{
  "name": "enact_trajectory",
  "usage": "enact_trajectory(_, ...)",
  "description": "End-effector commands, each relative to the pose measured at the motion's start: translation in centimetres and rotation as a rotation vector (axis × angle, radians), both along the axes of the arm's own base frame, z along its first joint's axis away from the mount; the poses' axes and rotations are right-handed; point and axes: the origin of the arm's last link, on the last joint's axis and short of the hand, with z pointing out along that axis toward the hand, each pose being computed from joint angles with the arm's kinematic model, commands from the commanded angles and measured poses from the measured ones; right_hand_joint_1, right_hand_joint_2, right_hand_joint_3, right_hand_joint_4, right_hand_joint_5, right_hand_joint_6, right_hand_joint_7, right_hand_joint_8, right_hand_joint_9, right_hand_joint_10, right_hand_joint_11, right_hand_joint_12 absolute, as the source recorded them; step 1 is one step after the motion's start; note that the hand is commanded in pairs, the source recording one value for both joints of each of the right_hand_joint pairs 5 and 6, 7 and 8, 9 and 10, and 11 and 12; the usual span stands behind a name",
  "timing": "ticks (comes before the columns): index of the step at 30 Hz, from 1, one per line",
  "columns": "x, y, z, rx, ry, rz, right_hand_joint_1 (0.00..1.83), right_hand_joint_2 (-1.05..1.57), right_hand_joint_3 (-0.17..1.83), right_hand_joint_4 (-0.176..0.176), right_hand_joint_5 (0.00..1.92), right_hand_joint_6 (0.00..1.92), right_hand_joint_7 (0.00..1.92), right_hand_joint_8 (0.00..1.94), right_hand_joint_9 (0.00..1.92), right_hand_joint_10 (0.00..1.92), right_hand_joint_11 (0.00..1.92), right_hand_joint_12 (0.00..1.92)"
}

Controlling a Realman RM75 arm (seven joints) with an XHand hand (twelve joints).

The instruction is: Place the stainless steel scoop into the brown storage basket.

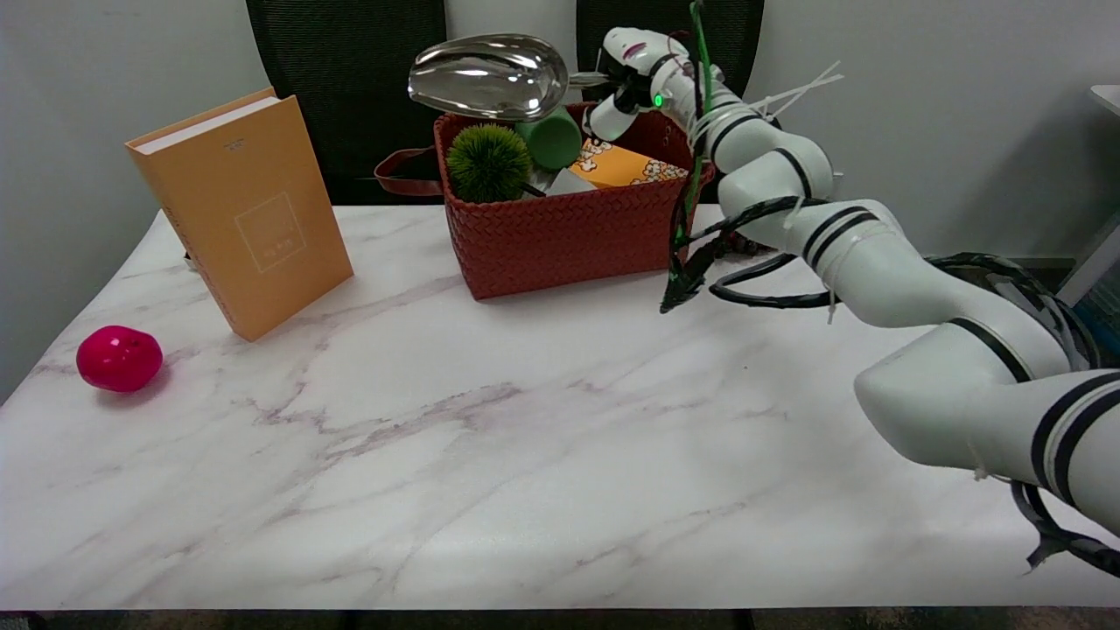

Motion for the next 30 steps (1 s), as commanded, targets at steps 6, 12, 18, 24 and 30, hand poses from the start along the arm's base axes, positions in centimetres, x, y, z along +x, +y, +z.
enact_trajectory(6, -0.6, -2.5, -3.3, 0.019, 0.114, -0.038, 1.08, 0.66, 1.18, 0.0, 1.83, 1.83, 1.92, 1.92, 1.74, 1.74, 1.89, 1.89)
enact_trajectory(12, -1.0, -2.4, -1.0, -0.043, 0.132, -0.05, 1.08, 0.71, 1.14, 0.0, 1.87, 1.87, 1.92, 1.92, 1.76, 1.76, 1.92, 1.92)
enact_trajectory(18, -1.2, -2.1, 1.7, -0.109, 0.085, -0.057, 1.08, 0.73, 1.12, 0.0, 1.88, 1.88, 1.92, 1.92, 1.76, 1.76, 1.92, 1.92)
enact_trajectory(24, -1.7, -1.6, 3.6, -0.15, 0.085, -0.066, 1.07, 0.78, 1.07, 0.0, 1.92, 1.92, 1.92, 1.92, 1.78, 1.78, 1.92, 1.92)
enact_trajectory(30, -2.3, -1.4, 4.0, -0.157, 0.1, -0.079, 1.05, 0.86, 1.0, 0.0, 1.92, 1.92, 1.92, 1.92, 1.8, 1.8, 1.92, 1.92)
